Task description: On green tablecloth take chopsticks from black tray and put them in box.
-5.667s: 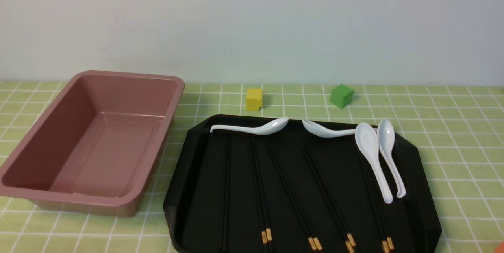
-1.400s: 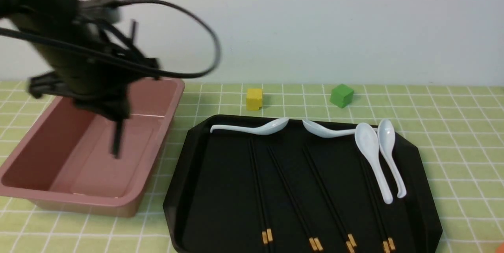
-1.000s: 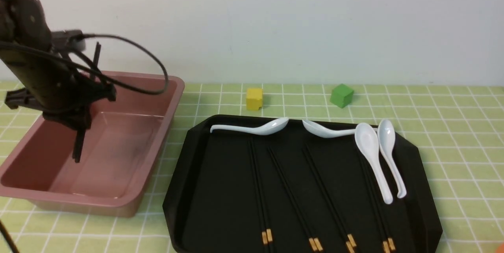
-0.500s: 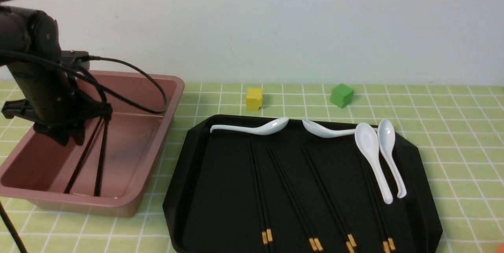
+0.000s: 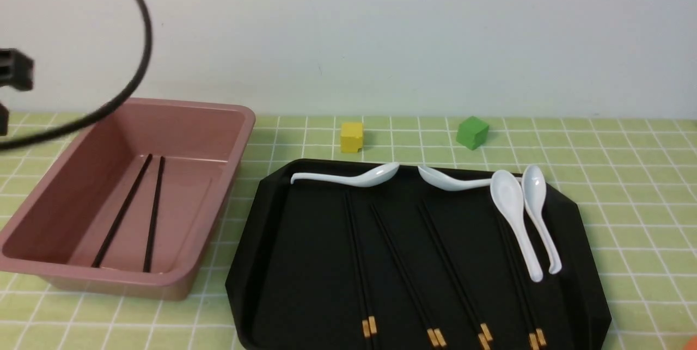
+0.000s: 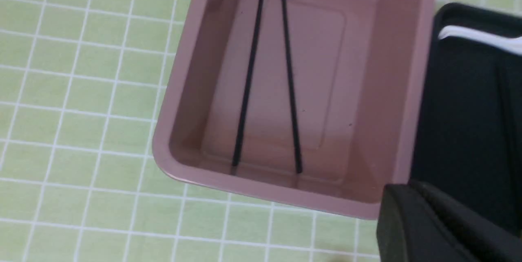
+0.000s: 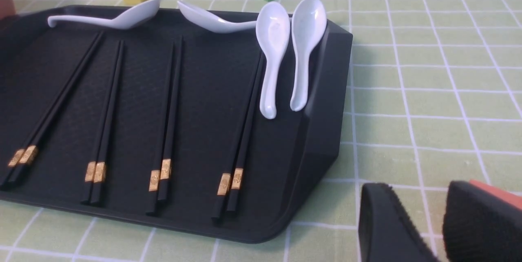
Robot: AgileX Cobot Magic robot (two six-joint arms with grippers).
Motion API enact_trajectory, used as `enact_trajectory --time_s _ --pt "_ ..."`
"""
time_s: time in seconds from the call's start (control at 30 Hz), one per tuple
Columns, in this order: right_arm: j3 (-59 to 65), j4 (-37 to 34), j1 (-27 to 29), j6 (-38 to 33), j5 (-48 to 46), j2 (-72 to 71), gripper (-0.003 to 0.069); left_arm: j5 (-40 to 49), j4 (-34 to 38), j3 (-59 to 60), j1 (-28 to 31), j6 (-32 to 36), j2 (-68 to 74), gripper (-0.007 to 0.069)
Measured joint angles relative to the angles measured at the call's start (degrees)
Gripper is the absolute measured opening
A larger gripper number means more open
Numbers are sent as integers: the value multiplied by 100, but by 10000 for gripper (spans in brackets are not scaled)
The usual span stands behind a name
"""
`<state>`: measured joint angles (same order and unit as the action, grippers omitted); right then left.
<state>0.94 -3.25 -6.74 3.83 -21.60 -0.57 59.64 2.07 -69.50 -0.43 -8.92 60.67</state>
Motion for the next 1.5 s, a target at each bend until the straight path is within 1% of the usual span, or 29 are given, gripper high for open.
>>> enact_trajectory --time_s 0.07,0.1,0.13,0.2,0.33,0.43,0.5,0.57,0.63,0.73,0.83,1.37,1.43,1.5 --pt "0 0 0 0 0 0 240 -431 335 700 0 0 -835 -13" --pt "0 0 0 0 0 0 240 -795 579 1323 0 7 -1517 -13" --pt "0 0 0 0 0 0 240 -850 661 1416 0 14 -1618 -13" --pt "0 0 0 0 0 0 240 -1629 1087 2640 0 28 -2922 -13" --pt "0 0 0 0 0 0 240 -2788 1347 4169 0 -8 -4498 -13" --pt "0 0 0 0 0 0 240 -3105 1377 4956 0 -278 -5356 -13" --pt "0 0 0 0 0 0 240 -3183 1377 5269 0 -466 -5703 -13" --pt "0 0 0 0 0 0 240 -3269 1377 5423 0 -594 -5828 -13" --pt "0 0 0 0 0 0 240 -3570 1397 5475 0 -679 -5891 -13" --pt "0 0 0 0 0 0 240 -3948 1415 5475 0 -701 -5896 -13" --pt "0 0 0 0 0 0 240 -4110 1430 5475 0 -707 -5896 -13" --pt "0 0 0 0 0 0 240 -4106 1428 5548 0 -712 -5896 -13" --pt "0 0 0 0 0 0 240 -4106 1358 5685 0 -712 -5910 -13" --pt "0 0 0 0 0 0 240 -4099 1141 5987 0 -718 -6016 -13"
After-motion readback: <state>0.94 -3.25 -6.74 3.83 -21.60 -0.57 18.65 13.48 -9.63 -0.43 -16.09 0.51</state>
